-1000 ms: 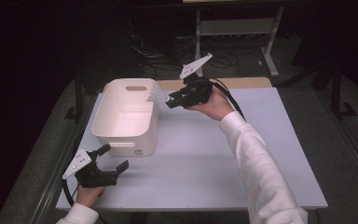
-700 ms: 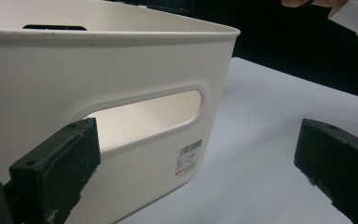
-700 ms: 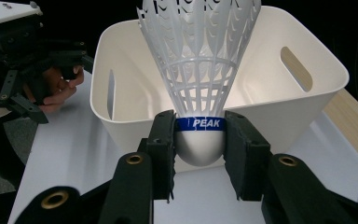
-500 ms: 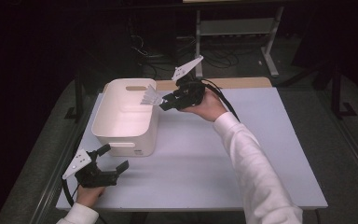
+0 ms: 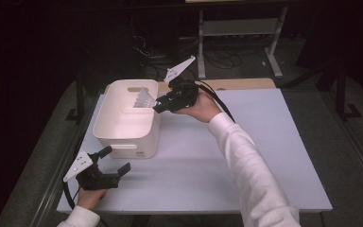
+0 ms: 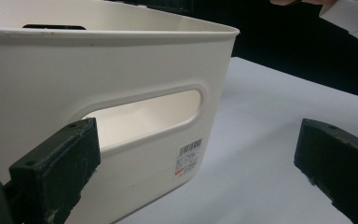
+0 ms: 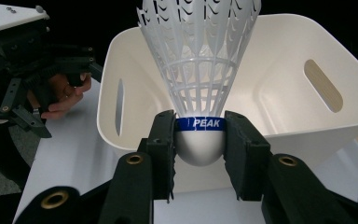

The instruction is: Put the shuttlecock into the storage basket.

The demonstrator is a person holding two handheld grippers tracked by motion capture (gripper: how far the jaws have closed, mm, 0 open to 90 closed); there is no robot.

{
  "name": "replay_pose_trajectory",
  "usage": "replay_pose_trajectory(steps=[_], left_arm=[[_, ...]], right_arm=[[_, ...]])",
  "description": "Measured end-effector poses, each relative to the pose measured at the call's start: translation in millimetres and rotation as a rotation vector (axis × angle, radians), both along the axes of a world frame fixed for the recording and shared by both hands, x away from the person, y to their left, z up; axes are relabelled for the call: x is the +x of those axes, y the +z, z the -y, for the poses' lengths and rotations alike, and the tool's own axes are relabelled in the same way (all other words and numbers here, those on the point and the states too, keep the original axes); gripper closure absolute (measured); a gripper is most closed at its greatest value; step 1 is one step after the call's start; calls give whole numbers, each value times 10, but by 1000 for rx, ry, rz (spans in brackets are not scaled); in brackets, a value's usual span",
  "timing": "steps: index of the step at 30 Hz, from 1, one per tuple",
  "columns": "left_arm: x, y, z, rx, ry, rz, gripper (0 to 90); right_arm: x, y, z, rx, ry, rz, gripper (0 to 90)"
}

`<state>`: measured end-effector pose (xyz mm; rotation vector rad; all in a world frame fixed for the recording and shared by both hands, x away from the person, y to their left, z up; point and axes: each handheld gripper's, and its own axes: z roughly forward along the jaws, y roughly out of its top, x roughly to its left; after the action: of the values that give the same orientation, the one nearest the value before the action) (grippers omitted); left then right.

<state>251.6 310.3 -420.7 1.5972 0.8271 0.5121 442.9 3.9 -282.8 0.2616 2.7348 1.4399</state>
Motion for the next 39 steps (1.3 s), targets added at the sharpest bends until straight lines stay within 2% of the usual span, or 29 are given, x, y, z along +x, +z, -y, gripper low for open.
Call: replay_pose_trajectory(steps=[12,13,16,20,21,23,32,39], left_arm=[[0,1,0,1,1,-1,0],[0,0,1,-1,1,0,0],[-1,2,0,0,1,0,0],[-1,2,-1,1,1,1,0],[-2,2,0,2,0,0,0],[-2,2,3,1,2,0,0],[-1,6,0,0,2,4,0],[-2,9,-2,2,2,3,0]], right_arm=[[-5,14,-125,1,16,-2,636],[5,12,-136,-7,24,10,637],[-11,11,-187,-22,29,7,636],[-12,7,-251,-19,48,18,636],[-32,11,-269,-20,41,2,636],[-20,2,-297,-16,53,15,636],[-29,-4,-403,-9,68,17,636],[-30,-61,-486,-15,79,2,636]])
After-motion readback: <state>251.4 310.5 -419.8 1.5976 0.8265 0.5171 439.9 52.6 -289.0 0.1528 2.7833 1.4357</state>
